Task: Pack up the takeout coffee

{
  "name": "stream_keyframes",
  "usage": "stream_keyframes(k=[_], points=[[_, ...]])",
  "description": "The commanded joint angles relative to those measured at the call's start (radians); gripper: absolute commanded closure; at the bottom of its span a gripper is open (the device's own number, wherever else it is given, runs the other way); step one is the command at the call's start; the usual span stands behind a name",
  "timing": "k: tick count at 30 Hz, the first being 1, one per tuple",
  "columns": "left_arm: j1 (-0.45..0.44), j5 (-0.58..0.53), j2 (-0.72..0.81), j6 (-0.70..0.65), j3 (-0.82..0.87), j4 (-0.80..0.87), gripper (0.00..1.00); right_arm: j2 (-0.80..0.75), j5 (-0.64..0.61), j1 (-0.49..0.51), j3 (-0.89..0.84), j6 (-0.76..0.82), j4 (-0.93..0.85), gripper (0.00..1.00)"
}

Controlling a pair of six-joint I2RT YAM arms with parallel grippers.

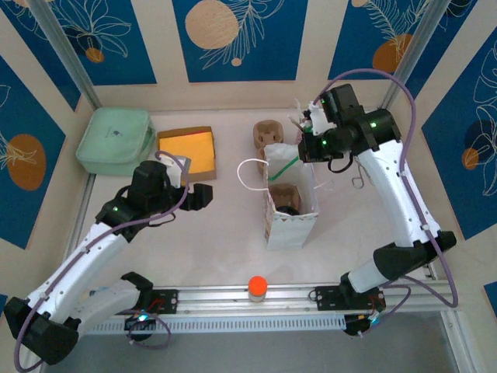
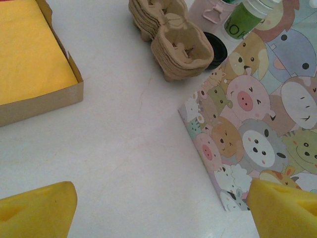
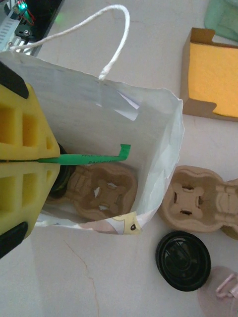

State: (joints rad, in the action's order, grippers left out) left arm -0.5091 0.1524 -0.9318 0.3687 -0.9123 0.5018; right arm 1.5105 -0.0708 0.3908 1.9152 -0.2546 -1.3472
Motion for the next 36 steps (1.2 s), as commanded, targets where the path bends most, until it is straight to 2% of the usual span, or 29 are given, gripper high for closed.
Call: stream_keyframes(k=[1, 11, 21, 33, 36], points=[[-0.005, 0.015, 0.015, 0.012, -0.016, -0.017, 0.11, 0.034, -0.001, 0.020, 0.010, -0.011, -0.011, 0.92], [-0.005, 0.016, 0.010, 0.009, -0.014, -0.023, 0.11, 0.142, -0.117, 0.085, 0.039, -0.019, -0.039, 0.93], [-0.005, 0.012, 0.012, 0.006, -0.013, -0.019, 0.11, 0.181, -0.182, 0.131, 0.026, -0.049, -0.020, 0.91], [-0.005, 0.006, 0.021, 0.004, -0.001, -0.014, 0.11, 0.202, -0.196, 0.154, -0.024, -0.070, 0.010, 0.87], [-0.005, 0.002, 0.027, 0.004, 0.000, -0.010, 0.11, 0.204, -0.198, 0.155, -0.019, -0.071, 0.007, 0.82]])
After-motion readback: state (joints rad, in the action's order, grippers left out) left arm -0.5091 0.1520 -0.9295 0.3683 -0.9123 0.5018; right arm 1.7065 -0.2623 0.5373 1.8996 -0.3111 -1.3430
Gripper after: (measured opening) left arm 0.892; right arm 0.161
